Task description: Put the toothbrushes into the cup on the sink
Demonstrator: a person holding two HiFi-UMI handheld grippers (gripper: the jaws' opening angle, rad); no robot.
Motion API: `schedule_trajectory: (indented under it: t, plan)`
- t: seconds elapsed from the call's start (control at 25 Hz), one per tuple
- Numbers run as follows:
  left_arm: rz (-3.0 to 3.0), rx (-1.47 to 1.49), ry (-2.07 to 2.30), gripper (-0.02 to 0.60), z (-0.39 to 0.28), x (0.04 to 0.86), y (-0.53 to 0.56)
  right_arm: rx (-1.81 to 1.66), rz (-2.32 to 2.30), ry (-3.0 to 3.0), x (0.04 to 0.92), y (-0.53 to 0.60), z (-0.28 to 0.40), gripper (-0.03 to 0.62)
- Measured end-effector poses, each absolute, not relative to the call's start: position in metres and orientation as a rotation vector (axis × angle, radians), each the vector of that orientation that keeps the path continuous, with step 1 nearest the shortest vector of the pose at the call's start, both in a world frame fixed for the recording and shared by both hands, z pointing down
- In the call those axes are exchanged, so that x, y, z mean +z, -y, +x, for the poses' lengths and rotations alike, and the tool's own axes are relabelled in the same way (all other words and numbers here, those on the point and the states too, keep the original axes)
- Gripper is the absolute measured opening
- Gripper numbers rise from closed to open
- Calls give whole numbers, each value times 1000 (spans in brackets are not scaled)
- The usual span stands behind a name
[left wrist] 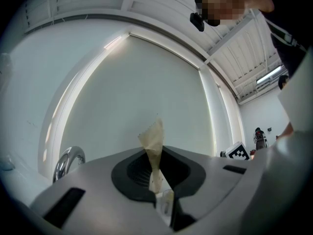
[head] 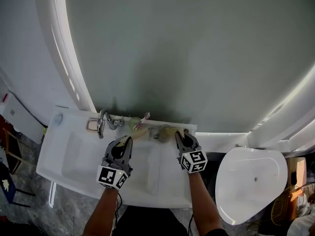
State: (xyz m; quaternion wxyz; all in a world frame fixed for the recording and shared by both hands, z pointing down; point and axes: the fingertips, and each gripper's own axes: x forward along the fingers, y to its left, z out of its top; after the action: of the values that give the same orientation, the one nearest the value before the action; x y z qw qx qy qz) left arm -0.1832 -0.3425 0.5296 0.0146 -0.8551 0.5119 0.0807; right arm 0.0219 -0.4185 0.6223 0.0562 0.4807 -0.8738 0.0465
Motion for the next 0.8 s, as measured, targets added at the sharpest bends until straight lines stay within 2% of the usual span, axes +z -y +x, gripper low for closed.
schedule_trajectory:
  t: [0.8]
  plan:
    - [-2658,234,-1608,46,-196,530,341,296,1497,2533,669,443,18,49]
